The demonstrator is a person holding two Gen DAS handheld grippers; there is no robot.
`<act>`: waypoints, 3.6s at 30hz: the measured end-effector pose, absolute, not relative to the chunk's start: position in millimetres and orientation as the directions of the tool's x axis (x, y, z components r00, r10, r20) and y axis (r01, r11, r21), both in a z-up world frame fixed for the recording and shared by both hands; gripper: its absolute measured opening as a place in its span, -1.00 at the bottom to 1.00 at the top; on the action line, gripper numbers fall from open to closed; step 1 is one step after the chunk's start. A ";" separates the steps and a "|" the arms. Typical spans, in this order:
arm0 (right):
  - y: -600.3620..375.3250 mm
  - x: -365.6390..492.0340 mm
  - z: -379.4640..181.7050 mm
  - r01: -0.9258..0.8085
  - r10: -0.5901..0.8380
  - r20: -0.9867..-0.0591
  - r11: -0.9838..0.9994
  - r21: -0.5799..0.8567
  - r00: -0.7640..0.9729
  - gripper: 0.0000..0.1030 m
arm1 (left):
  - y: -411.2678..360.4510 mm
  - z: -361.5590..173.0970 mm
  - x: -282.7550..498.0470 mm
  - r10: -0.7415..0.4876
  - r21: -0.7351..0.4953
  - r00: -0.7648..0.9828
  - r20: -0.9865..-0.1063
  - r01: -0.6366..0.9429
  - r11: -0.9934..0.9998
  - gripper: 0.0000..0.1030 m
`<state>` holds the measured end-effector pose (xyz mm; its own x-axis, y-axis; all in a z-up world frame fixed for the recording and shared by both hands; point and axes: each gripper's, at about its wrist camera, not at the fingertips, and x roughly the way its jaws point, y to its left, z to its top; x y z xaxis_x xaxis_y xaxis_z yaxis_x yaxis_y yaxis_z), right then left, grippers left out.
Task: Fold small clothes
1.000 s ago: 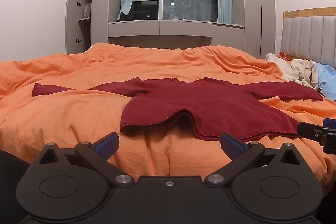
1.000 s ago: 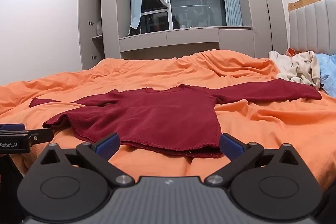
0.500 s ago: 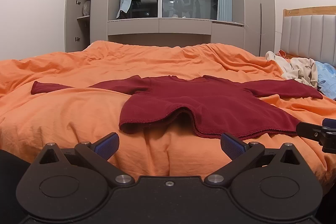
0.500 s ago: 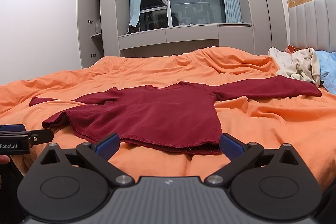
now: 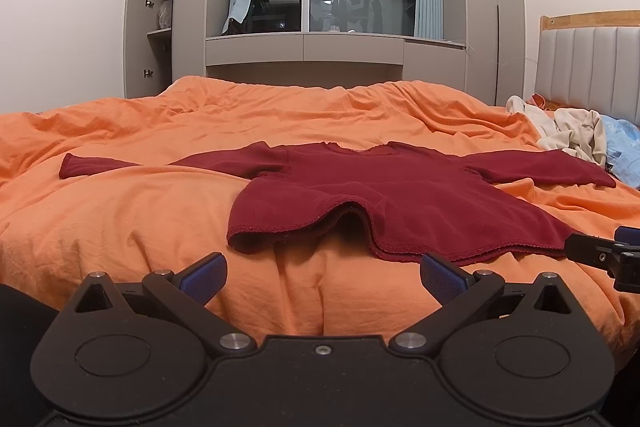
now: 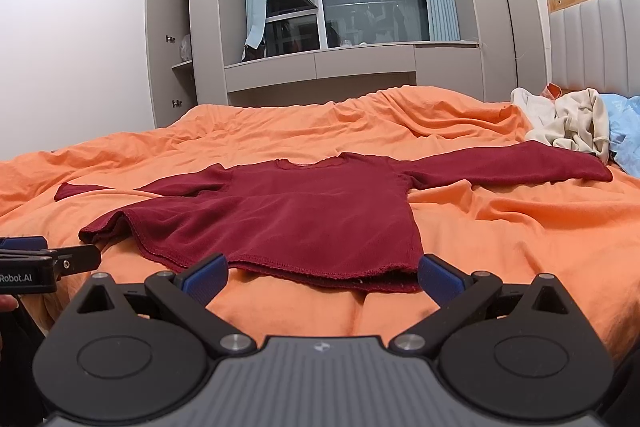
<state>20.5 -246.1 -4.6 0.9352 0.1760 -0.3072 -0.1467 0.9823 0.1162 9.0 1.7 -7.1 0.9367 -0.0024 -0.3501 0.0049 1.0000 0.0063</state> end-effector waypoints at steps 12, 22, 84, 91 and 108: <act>-246.1 20.2 -4.4 -0.146 0.176 -0.308 0.982 0.116 0.935 1.00 | 1.6 -7.4 9.1 -0.002 0.007 0.936 -0.351 0.005 1.000 0.99; -247.0 20.6 -5.0 -0.146 0.176 -0.311 0.982 0.117 0.934 1.00 | 2.2 -10.0 11.4 -0.007 0.006 0.936 -0.352 0.010 1.000 0.99; -450.6 278.1 40.1 0.125 0.007 -0.317 0.910 0.395 0.948 1.00 | -72.7 51.1 262.0 -0.260 -0.066 0.834 -0.487 0.261 0.963 0.99; -496.4 316.0 2.0 0.327 -0.170 -0.425 0.886 0.330 0.889 1.00 | -57.3 8.6 292.7 -0.232 -0.145 0.794 -0.562 0.182 0.973 0.99; -606.4 317.6 -55.7 0.524 -0.354 -0.390 0.486 0.700 0.850 0.63 | -49.3 -30.1 305.3 -0.198 -0.125 0.712 -0.674 0.155 0.980 0.99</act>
<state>317.6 -606.4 -55.7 0.8498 -0.3545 -0.3902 0.5239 0.4857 0.6997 305.3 -49.3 -30.1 0.7121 -0.1980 -0.6736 0.1546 0.9801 -0.1247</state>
